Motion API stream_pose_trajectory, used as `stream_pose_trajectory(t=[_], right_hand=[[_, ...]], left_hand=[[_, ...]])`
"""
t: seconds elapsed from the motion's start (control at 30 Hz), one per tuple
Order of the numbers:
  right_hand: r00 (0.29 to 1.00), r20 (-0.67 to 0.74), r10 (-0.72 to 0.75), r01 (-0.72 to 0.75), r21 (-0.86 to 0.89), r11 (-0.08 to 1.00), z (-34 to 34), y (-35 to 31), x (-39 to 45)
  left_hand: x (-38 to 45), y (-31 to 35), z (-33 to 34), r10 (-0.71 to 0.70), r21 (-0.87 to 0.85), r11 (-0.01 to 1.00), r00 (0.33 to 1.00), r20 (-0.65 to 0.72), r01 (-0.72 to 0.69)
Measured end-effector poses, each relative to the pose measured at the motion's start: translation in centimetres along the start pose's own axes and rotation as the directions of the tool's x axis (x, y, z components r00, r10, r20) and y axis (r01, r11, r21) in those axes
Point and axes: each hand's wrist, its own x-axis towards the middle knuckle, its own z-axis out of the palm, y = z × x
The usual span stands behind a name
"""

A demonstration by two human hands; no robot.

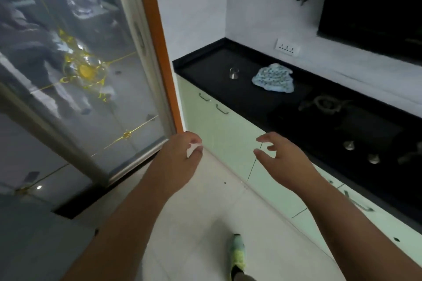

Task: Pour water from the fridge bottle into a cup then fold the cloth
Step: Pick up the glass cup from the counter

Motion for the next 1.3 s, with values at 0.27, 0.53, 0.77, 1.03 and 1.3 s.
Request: stream_pose_trajectory(t=[0.27,0.53,0.77,1.03,1.3], right_hand=[[0.995,-0.012,0.097,-0.096,0.101,0.990,0.4,3.9,9.5],[0.997,0.042,0.071,-0.075,0.092,0.993,-1.4,4.2,23.3],[0.992,0.070,0.110,-0.115,0.084,0.990,-0.6,3.5,33.9],[0.967,-0.038,0.251,-0.248,0.061,0.967,2.3,3.7,47.1],[0.907,-0.063,0.416,-0.409,0.092,0.908,4.9,3.4,55.8]], left_hand=[[9.1,1.8,4.4,0.002,0.140,0.990,0.981,0.195,-0.030],[21.6,1.7,5.9,-0.037,0.160,0.987,0.984,0.174,0.008],[34.7,0.1,6.3,-0.013,0.120,0.993,0.972,0.233,-0.015],[54.7,-3.8,8.0,0.087,0.057,0.992,0.926,0.367,-0.115],[69.5,-5.2,13.0,0.049,0.105,0.986,0.825,0.563,-0.131]])
